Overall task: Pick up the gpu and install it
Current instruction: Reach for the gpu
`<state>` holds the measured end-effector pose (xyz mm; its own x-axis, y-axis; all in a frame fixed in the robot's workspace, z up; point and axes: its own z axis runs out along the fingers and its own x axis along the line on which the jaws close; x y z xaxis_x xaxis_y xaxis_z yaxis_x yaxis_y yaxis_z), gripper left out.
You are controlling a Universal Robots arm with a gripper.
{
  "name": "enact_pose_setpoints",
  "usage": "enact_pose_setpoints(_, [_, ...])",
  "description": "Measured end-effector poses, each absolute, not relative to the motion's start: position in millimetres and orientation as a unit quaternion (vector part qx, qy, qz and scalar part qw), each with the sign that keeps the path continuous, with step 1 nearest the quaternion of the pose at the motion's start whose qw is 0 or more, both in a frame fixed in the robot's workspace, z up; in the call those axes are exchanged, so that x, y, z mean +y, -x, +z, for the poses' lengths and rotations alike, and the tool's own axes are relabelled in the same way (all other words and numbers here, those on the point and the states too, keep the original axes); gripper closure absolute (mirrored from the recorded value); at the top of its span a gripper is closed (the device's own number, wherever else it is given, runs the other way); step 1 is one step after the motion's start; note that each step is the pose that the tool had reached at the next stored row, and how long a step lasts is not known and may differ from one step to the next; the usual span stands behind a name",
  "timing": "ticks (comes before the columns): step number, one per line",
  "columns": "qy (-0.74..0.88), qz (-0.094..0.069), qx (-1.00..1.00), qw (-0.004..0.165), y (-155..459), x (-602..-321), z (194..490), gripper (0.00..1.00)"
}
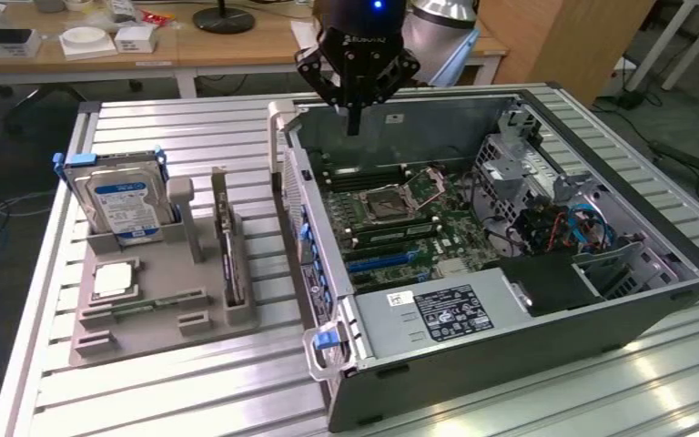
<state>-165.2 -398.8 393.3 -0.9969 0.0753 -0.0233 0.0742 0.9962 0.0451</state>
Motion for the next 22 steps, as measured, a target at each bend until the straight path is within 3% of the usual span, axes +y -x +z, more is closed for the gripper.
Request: enact_pose_setpoints(22, [-0.037, 0.022, 0.999, 0.012, 211.0, -398.9, 393.3, 0.9])
